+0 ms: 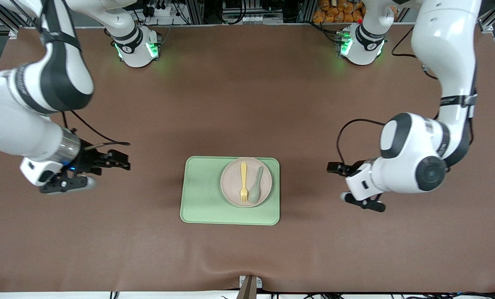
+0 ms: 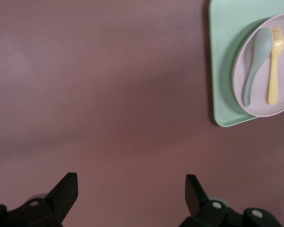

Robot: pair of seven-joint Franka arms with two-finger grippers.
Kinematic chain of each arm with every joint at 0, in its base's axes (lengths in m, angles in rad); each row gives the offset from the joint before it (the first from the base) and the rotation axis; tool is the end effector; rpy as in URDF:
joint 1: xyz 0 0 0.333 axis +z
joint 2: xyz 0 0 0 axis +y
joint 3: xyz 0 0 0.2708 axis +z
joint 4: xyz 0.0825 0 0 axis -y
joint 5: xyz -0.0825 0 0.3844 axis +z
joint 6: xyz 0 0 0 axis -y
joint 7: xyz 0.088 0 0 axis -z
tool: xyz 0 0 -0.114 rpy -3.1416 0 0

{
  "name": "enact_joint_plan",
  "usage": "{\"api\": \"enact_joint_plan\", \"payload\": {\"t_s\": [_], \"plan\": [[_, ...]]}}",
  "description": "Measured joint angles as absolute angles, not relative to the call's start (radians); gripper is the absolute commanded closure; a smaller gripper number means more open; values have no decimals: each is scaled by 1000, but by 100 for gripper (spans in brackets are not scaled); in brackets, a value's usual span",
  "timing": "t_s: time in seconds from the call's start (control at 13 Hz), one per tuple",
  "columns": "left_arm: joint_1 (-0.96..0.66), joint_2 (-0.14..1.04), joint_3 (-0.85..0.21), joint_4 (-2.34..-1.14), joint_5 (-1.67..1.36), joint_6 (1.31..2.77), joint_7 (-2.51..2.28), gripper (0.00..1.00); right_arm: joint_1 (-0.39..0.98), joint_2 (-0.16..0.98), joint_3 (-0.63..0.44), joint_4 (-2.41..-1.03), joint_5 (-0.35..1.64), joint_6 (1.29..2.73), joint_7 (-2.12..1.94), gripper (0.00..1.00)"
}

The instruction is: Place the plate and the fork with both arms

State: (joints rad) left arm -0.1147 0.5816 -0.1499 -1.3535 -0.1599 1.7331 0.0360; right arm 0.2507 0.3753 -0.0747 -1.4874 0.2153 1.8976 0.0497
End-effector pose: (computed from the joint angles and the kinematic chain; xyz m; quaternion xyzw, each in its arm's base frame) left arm 0.6471 -0.1749 0.3307 0.9808 -0.1196 -0.1102 0.1072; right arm 0.6460 0.1379 0.4141 -0.9953 -0.0330 -0.0079 0.0903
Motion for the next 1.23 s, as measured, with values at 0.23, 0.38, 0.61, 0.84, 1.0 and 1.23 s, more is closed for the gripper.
{"api": "enact_joint_plan", "payload": {"t_s": [0.23,0.38,0.61,0.84,1.0,1.23], "plan": [[-24,473,-148,-1461,-158,1722,36,0,320,466,-74,-1457,216,2044,118,0],[29,417,-148,-1502,-158,1691,36,0,373,535,-73,-1436,218,2135,147,0],[80,338,-148,-1509,-148,1656,36,0,489,689,-73,-1344,218,2244,235,1],[105,235,-148,-1509,-107,1624,36,0,548,824,-75,-1218,217,2253,266,12],[112,174,-148,-1510,-87,1603,36,0,587,874,-77,-1176,200,2252,284,16],[114,88,-148,-1512,-13,1521,37,0,648,917,-79,-1151,114,2250,352,30]]}}
